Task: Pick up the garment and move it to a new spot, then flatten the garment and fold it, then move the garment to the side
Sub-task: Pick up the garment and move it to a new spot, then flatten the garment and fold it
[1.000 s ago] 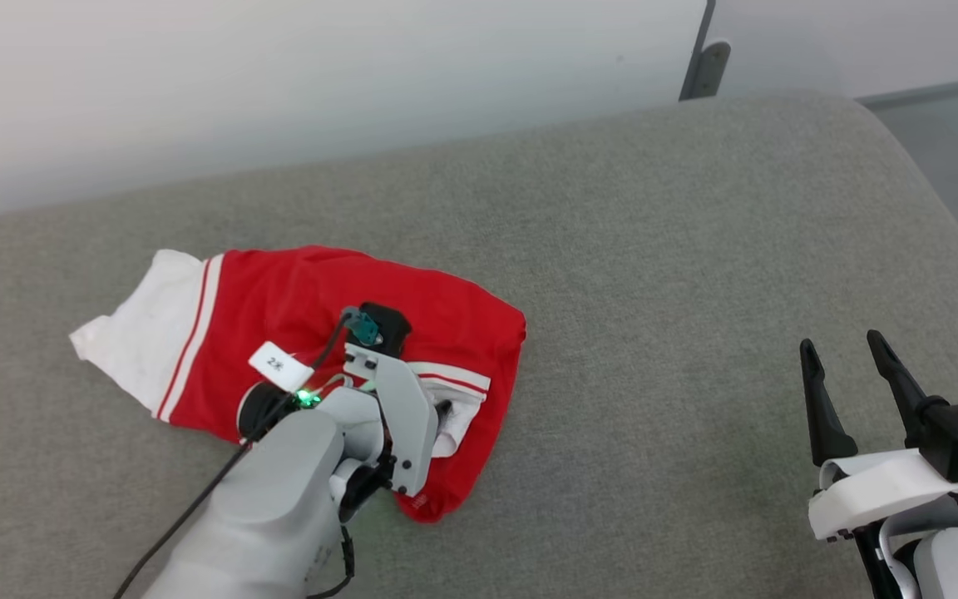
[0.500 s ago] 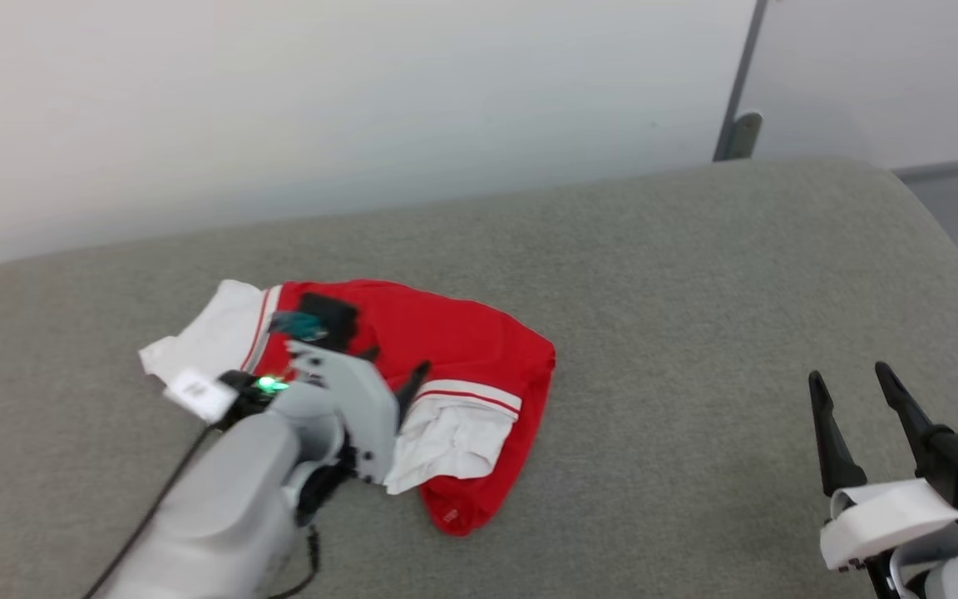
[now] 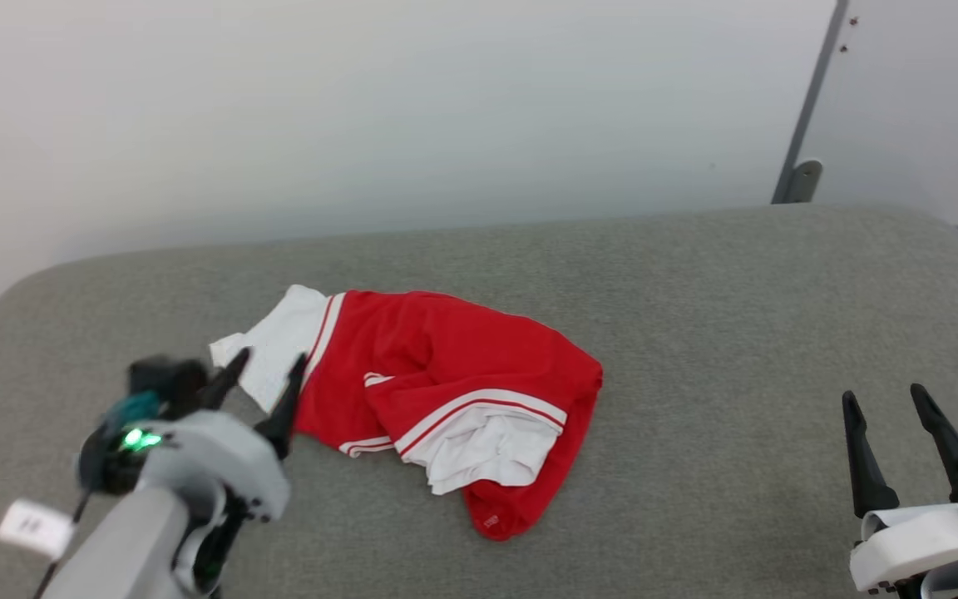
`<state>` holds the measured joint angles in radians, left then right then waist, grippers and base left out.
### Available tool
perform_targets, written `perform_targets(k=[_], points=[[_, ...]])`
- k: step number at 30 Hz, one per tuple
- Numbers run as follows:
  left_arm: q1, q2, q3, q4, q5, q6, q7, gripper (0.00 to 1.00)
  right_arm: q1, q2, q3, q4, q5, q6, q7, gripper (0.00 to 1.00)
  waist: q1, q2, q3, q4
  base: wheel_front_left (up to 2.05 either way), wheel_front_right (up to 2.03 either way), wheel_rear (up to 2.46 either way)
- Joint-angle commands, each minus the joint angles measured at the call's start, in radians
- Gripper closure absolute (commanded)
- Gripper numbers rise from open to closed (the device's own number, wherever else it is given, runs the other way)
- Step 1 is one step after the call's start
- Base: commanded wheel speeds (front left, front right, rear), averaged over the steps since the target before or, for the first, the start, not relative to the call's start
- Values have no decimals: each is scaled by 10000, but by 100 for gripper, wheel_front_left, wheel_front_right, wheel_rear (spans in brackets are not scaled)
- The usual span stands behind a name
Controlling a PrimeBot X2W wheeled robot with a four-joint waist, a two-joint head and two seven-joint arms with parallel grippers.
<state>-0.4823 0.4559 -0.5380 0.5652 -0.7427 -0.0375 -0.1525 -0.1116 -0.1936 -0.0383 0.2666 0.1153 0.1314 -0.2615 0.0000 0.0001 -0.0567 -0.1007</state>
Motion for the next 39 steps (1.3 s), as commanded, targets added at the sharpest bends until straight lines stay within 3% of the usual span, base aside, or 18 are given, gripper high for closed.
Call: perform_targets(k=[1,10,19,29,39], points=[[275,125,138,-118,-90,126,-194,0,121,-15,-63,-82,-38,-14,-53,0,0,-1,-51,139,0,0,0],[1855,804,1163,-1277,-243,941,-1015,0,377,-39,-365,-395,-130,-14,-53,0,0,-1,-26,375,0,0,0],[3041,978,2318,-1964,-150,1137,-1119,0,464,-22,-523,-353,-240,-14,-53,0,0,-1,87,437,0,0,0],[4004,646,3864,-2574,500,923,-1117,0,486,8,-670,-304,-271,-14,-53,0,0,-1,164,430,0,0,0],[4629,186,5165,-2719,1119,345,-1119,0,614,57,-921,-208,-309,-14,-53,0,0,-1,158,514,0,0,0]])
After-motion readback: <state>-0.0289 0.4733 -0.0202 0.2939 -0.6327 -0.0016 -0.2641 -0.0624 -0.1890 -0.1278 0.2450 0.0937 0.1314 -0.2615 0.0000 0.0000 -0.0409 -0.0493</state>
